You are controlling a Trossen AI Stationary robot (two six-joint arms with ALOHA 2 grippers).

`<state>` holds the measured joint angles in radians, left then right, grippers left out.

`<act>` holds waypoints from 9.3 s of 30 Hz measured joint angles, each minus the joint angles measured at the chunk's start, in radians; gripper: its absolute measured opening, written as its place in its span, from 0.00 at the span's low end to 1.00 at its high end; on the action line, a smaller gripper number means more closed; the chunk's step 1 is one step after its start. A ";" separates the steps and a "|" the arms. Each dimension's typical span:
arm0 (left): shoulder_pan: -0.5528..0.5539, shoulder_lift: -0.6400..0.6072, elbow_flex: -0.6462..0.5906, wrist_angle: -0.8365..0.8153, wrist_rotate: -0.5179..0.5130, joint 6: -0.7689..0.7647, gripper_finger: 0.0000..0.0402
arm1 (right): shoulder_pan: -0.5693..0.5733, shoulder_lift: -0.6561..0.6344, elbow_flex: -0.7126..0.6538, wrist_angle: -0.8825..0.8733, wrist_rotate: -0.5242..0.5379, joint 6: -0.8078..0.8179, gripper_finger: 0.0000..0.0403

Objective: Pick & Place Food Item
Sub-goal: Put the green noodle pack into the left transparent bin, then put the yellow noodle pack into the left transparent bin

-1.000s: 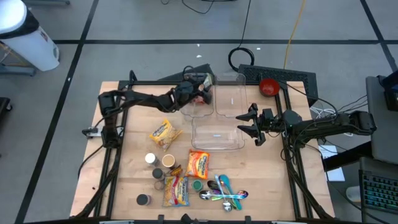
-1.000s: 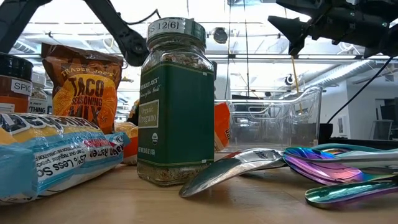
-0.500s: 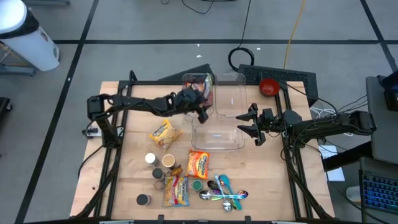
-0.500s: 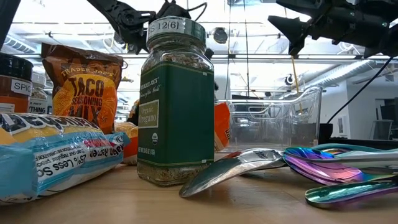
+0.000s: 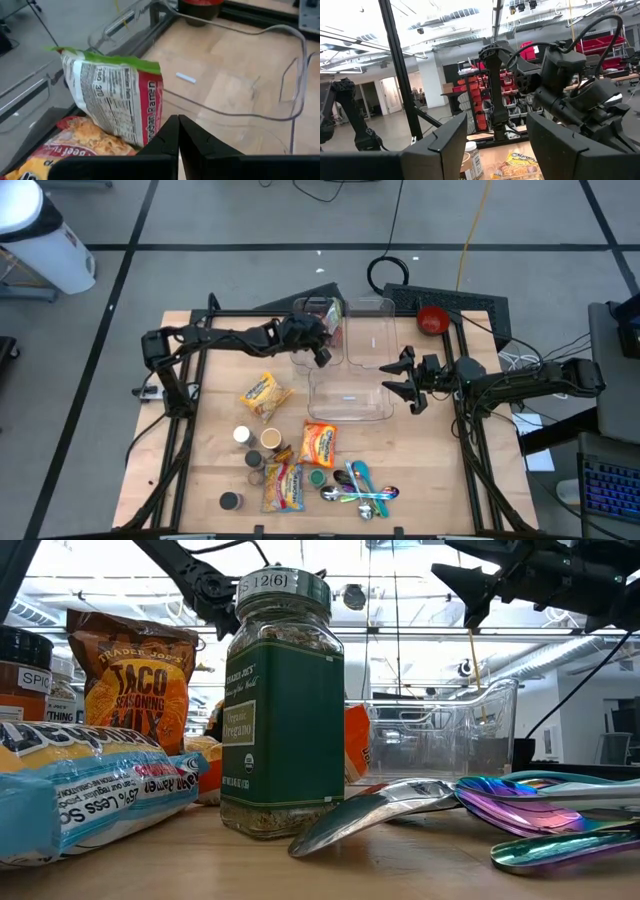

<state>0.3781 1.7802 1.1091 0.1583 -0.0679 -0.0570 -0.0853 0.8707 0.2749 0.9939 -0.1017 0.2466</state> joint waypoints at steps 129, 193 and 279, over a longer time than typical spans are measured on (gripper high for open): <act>-0.456 -0.419 -0.419 -0.681 -0.300 -0.910 0.13 | -0.001 0.000 0.000 -0.032 -0.031 -0.053 0.49; -0.316 -0.360 -0.229 -0.701 -0.302 -0.793 0.01 | -0.001 0.000 0.000 -0.035 -0.026 -0.068 0.49; 0.080 0.056 0.134 -0.023 -0.342 -0.427 0.59 | 0.000 0.000 0.000 -0.037 -0.030 -0.027 0.49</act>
<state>0.4583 1.8366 1.2434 0.1355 -0.4095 -0.4843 -0.0853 0.8707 0.2749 0.9574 -0.1318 0.2199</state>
